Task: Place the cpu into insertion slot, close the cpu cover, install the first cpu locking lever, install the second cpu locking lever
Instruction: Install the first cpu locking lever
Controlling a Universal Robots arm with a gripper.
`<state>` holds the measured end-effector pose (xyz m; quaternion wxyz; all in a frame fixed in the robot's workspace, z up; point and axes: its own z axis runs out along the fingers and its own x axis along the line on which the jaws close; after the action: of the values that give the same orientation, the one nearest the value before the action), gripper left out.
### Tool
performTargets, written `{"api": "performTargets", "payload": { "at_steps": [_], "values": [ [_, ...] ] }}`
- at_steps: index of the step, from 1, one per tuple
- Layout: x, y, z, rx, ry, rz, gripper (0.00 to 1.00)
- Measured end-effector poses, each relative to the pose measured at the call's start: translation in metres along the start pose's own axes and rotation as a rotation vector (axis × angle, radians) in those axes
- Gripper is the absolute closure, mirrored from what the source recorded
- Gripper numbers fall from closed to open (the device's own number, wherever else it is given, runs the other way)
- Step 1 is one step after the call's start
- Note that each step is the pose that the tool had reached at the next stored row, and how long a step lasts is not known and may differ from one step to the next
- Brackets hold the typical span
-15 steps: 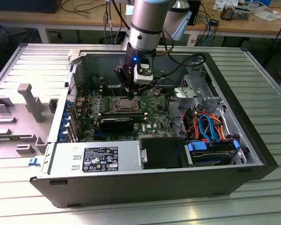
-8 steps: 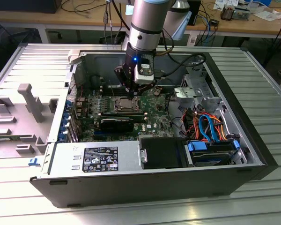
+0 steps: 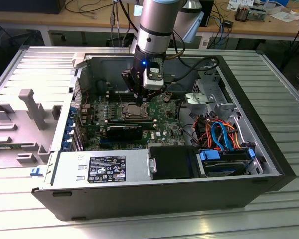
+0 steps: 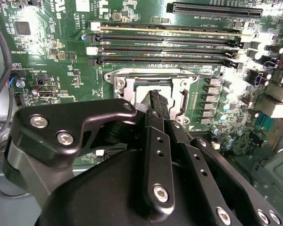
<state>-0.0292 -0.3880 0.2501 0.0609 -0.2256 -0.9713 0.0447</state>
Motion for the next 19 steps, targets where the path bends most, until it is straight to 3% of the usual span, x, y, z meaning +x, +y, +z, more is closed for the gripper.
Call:
{"api": "performTargets", "payload": {
  "at_steps": [19],
  "values": [
    [0.0, 0.0, 0.0, 0.005, -0.0057, -0.049, 0.89]
  ]
}}
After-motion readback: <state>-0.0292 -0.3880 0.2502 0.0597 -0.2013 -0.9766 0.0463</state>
